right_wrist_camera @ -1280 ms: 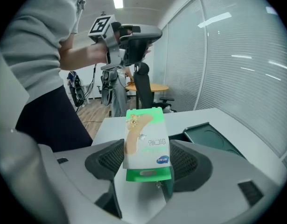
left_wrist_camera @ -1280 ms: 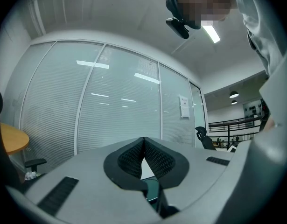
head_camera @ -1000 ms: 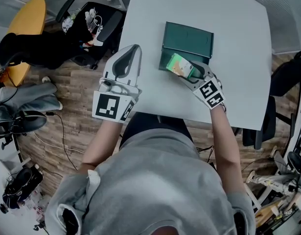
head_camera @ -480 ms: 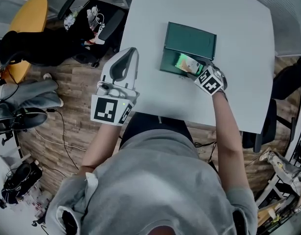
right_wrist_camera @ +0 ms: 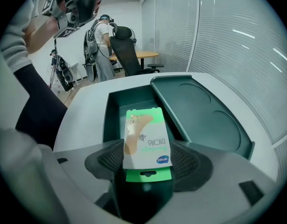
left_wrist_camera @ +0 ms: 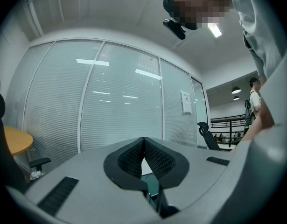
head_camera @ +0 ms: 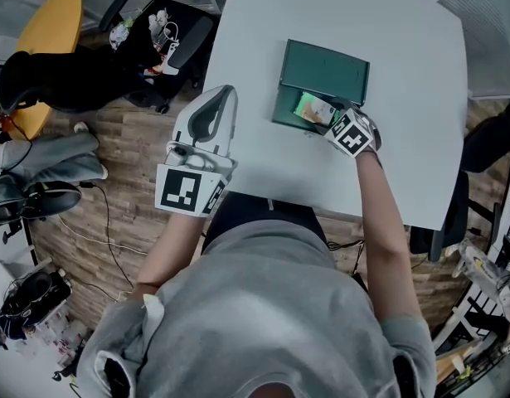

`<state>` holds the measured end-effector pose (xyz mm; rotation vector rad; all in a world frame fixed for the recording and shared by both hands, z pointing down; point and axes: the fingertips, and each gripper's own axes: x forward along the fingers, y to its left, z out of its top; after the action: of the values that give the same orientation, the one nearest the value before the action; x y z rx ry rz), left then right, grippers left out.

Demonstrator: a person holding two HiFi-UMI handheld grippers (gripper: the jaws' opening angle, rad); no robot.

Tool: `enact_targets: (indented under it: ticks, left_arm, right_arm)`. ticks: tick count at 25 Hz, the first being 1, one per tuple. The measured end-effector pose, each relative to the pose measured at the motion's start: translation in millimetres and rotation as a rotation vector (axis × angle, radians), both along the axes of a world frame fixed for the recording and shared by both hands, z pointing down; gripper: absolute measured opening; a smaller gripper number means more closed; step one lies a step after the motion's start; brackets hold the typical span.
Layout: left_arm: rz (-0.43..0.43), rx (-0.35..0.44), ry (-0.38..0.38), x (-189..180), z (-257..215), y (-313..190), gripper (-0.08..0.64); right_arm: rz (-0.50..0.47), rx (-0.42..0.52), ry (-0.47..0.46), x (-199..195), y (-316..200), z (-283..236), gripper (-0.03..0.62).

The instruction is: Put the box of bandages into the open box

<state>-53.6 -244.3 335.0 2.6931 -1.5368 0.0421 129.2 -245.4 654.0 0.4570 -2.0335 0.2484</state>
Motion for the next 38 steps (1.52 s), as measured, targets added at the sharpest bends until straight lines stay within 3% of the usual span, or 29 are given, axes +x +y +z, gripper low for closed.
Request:
enact_targets:
  ticks: [16,27,33,34,35,38]
  left_arm:
    - [0.024,0.013,0.005,8.1,-2.8,-2.8,0.017]
    - [0.024,0.016,0.008,9.8,-5.8,-2.3,0.017]
    - [0.030,0.023,0.013,11.7,-7.3,-2.1,0.017]
    - [0.031,0.025,0.014,12.0,-8.0,-1.6,0.017]
    - [0.033,0.028,0.015,12.6,-9.0,-1.3,0.017]
    - [0.040,0.038,0.020,14.5,-13.1,-1.3,0.017]
  right_arm:
    - [0.024,-0.011,-0.079,-6.6,10.4,-16.5,0.272]
    - [0.087,0.050,-0.148,-2.3,0.1,-35.0,0.271]
    - [0.217,0.133,-0.224,0.5,-11.5,-56.4,0.261]
    - [0.247,0.161,-0.242,1.9,-13.6,-62.6,0.230]
    - [0.278,0.197,-0.262,4.2,-16.2,-70.4,0.098]
    - [0.372,0.270,-0.355,9.6,-21.7,-98.6,0.063]
